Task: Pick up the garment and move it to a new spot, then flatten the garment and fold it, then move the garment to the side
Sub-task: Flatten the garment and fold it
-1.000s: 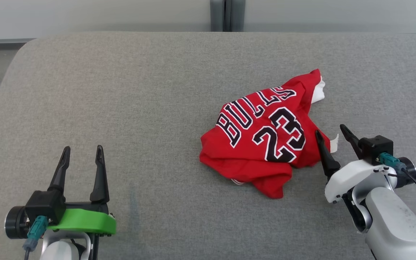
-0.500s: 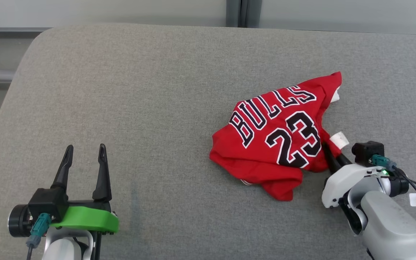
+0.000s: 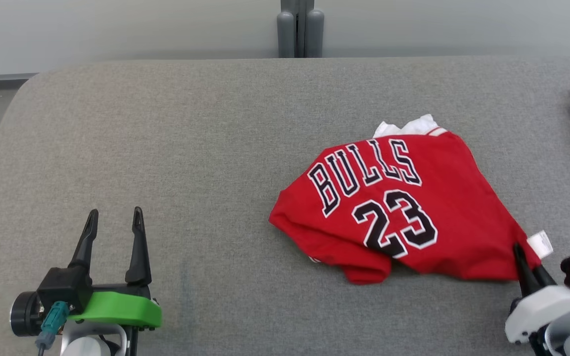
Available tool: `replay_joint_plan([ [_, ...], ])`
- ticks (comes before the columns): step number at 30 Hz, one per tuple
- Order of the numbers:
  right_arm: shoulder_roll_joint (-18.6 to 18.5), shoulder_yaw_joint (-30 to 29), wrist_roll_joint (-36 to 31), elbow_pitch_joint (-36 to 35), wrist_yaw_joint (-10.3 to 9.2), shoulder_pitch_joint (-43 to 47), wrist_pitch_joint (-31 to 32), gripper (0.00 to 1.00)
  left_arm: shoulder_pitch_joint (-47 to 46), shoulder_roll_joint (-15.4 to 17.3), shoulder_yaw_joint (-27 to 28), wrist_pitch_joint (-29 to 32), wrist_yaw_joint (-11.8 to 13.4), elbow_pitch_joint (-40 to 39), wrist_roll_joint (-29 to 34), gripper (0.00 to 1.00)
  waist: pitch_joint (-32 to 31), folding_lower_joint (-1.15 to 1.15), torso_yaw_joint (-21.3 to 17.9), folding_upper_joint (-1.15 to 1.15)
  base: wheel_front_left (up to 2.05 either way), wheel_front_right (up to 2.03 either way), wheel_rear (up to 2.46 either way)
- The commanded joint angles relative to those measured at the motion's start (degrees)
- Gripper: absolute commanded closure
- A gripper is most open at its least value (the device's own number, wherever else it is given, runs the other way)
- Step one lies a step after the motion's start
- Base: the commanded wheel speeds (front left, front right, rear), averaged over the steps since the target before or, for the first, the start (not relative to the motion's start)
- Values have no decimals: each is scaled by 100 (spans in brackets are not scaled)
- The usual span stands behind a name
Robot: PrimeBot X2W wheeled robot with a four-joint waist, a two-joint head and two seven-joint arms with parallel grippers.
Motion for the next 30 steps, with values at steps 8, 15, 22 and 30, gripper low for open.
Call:
replay_joint_plan([
  [8,80,-364,4,-574,-10,970,223,0,73,10,-18,-18,40,-15,-76,0,63,0,-119,0,0,0,0],
  [15,13,-403,-344,-1193,-10,542,313,0,-41,10,-97,-17,42,12,-61,0,82,0,-55,0,0,0,0],
  [22,-262,-69,-600,-1353,-10,-517,714,0,-177,11,-235,-18,71,4,-110,0,264,0,197,0,0,0,0],
  [30,-542,281,-534,-602,-10,-1806,1072,0,-408,10,-495,-17,126,45,-186,0,541,0,676,0,0,0,0],
])
